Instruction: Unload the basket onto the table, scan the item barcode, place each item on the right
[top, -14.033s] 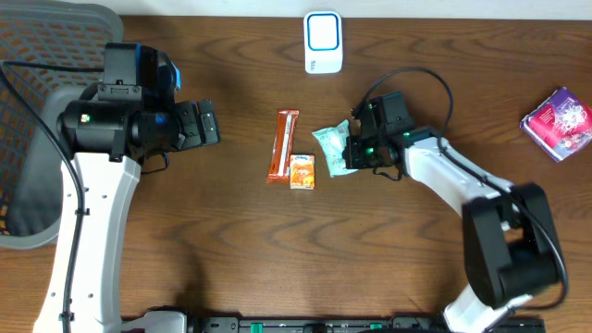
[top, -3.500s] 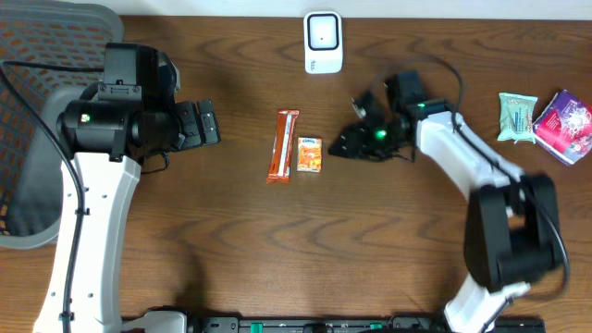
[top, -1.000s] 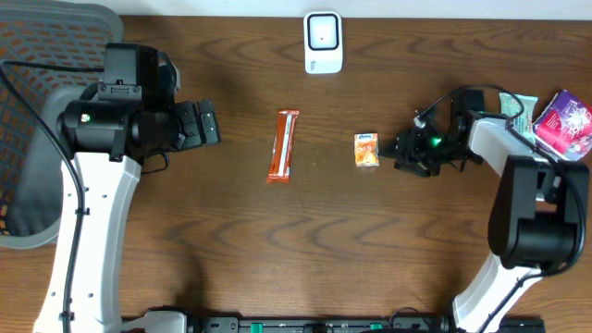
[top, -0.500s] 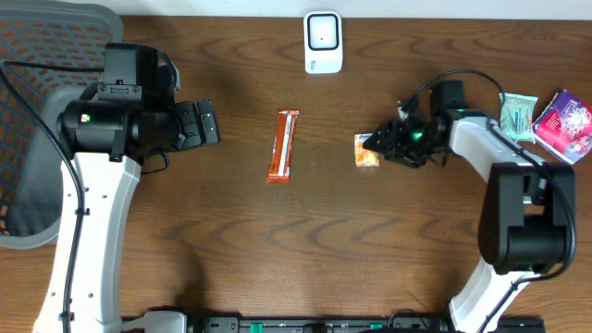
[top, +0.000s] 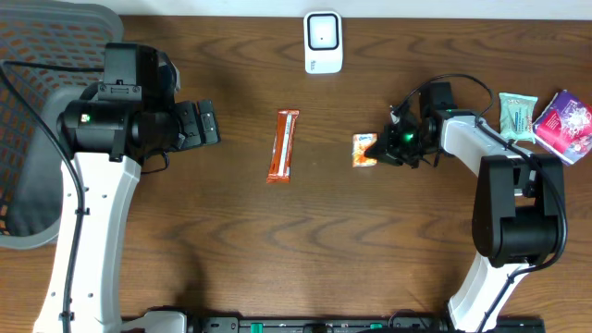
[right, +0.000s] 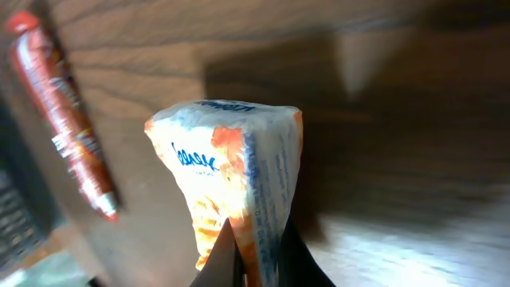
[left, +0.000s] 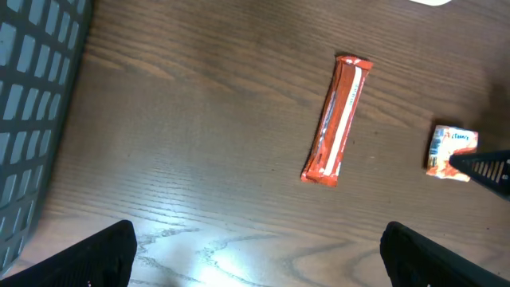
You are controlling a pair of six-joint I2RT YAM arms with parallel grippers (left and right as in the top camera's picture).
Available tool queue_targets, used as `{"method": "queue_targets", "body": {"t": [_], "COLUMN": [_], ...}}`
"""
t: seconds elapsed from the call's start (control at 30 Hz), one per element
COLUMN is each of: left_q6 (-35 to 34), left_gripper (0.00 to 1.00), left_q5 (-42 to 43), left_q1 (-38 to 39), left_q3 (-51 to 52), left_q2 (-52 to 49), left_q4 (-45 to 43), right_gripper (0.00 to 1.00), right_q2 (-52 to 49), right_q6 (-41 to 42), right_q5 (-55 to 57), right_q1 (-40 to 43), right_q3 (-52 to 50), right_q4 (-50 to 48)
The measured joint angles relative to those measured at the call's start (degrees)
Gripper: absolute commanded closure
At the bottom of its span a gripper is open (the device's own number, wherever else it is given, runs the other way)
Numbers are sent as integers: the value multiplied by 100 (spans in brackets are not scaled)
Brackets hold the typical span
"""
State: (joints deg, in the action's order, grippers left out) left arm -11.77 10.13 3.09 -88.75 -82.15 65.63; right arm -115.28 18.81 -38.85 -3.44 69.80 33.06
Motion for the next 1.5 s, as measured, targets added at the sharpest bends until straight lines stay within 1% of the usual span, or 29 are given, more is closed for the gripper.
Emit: {"method": "queue_targets", "body": {"t": [0.13,0.33,0.47,0.67,0.9,1.0,1.07,1.13,1.2,1.27,1.3,1.4,1.5], "left_q6": [0,0,0,0,0,0,0,0,0,0,0,-2,-2], "left_gripper": [2,2,2,2,2,2,3,2,2,2,2,2,2], "left_q5": [0,0,0,0,0,0,-2,0,0,0,0,0,0], "left_q1": [0,0,0,0,0,0,0,0,0,0,0,0,0], "left_q3": [0,0,0,0,0,0,0,0,0,0,0,0,0], "left_q2": [0,0,0,0,0,0,0,0,0,0,0,0,0], "left_q4": [0,0,0,0,0,0,0,0,0,0,0,0,0], "right_gripper": [99,99,99,99,99,99,99,99,99,99,99,99,99], "right_q2": [0,0,0,0,0,0,0,0,7,33,61,203,280], "right_q6": [-433,-1720,-2282,-2551,-2621,-2538,-2170,-1523,-841,-291,-146,205,149], "right_q5": [-1196,-3108,-4124,-4658,-4809,-4798,-4627,-4170,-3497,-2586,-2223,-457,1956], "right_q1": [33,35,35,22,-81,-87,-87,-94,-122,-232,-291,-638,-1189], "right_q3": [0,0,0,0,0,0,13,76,151,286,348,745,1357], "right_q4": [-203,-247,-487,-546,-629,-885,-1303,-1722,-2028,-2061,-2009,-1554,-1078]}}
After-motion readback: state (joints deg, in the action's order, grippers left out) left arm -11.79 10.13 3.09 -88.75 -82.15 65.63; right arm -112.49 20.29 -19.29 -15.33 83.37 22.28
